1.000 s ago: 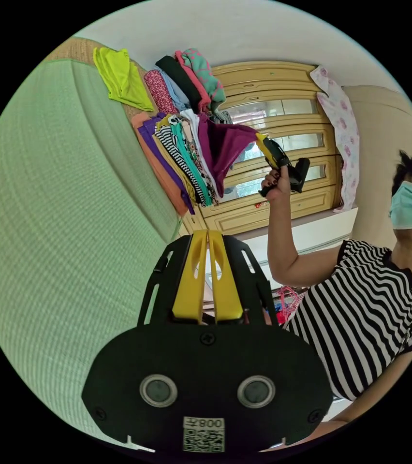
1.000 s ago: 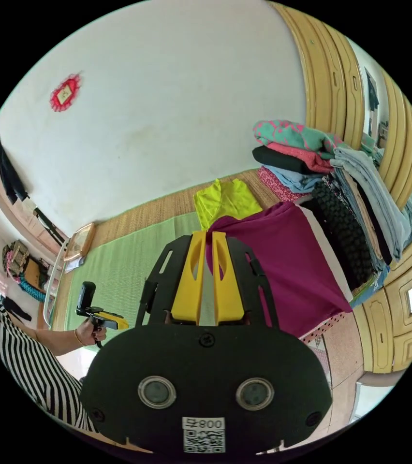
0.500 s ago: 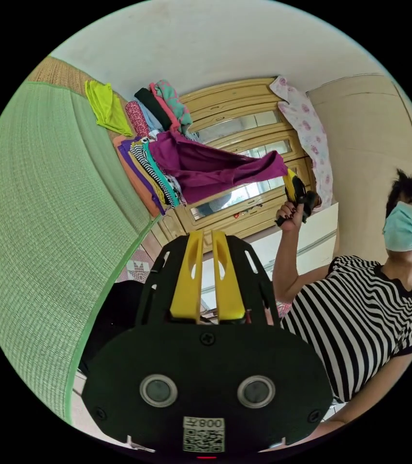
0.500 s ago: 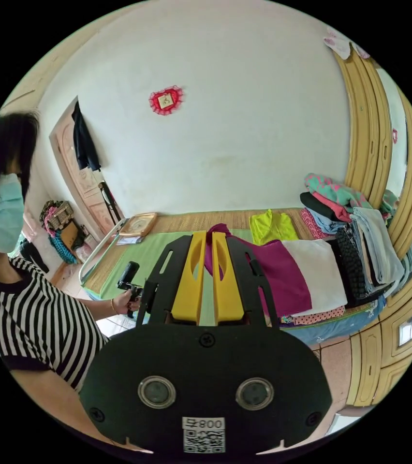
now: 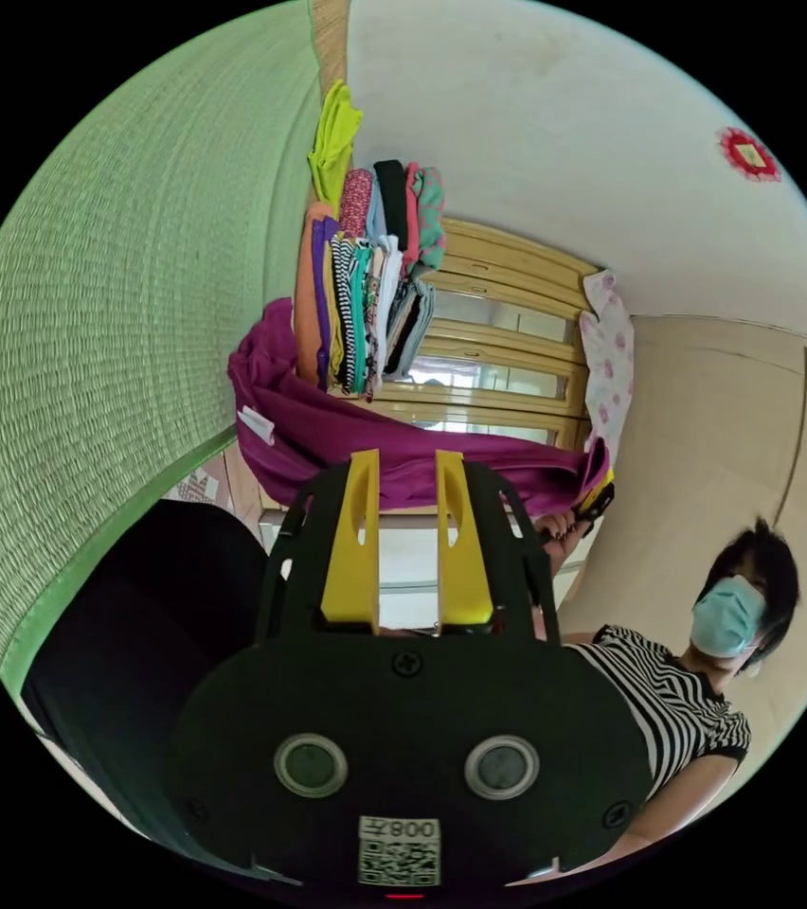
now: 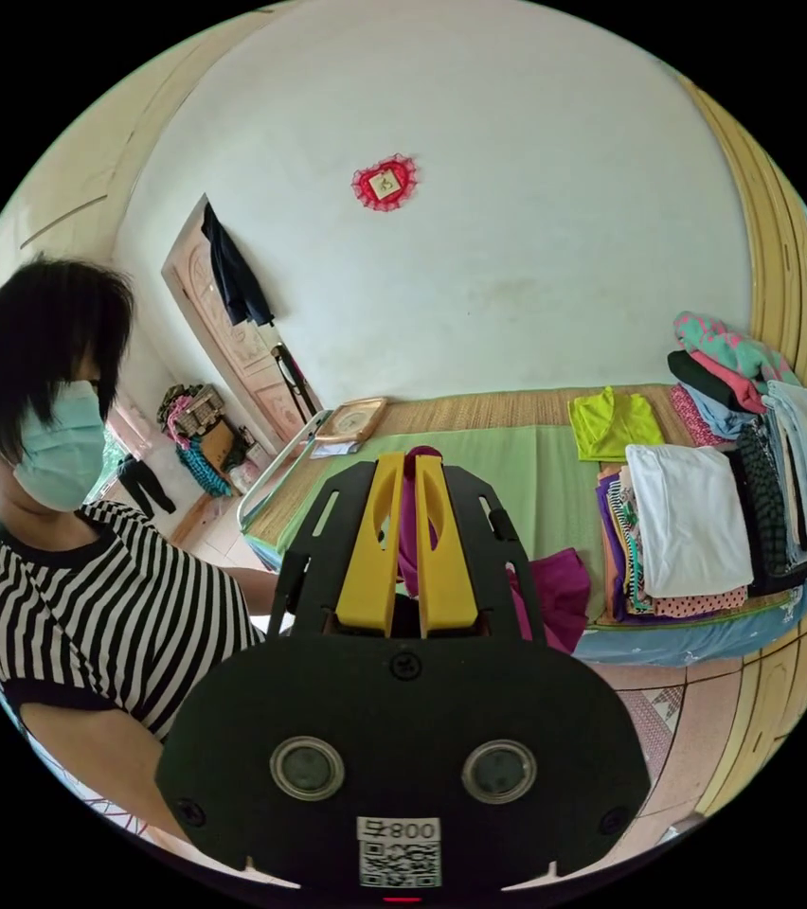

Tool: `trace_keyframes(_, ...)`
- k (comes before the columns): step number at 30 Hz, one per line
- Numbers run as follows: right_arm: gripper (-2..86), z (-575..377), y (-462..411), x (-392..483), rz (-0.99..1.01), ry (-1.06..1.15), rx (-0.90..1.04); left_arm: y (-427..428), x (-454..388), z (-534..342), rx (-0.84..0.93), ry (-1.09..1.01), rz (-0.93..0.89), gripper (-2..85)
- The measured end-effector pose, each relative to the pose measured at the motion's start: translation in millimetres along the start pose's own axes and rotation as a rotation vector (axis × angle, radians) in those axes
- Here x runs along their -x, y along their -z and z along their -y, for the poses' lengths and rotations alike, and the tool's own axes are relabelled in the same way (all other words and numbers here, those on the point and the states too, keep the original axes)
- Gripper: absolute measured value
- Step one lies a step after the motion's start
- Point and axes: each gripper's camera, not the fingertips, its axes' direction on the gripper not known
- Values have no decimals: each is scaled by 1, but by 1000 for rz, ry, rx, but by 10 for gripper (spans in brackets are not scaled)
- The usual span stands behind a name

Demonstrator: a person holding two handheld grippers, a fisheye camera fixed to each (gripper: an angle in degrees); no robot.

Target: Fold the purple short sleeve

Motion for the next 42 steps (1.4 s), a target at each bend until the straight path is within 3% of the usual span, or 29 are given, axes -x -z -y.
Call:
trace_keyframes(11,19,-40,25,-1,51,-12,-34,-20,-18,-1,118,99,179,98)
trace_keyframes(24,18,-55,29,-18,75,-18,-40,-27,-50,-51,139,264,142,85)
trace_keyframes(32,19,-62,33,-26,76,-13,-46,-16,-95,-93,58,270,-4,33)
trace_keyframes(42,18,-66,67,-43,86,30,-155,84,-262,-165,-251,-70,-300,19)
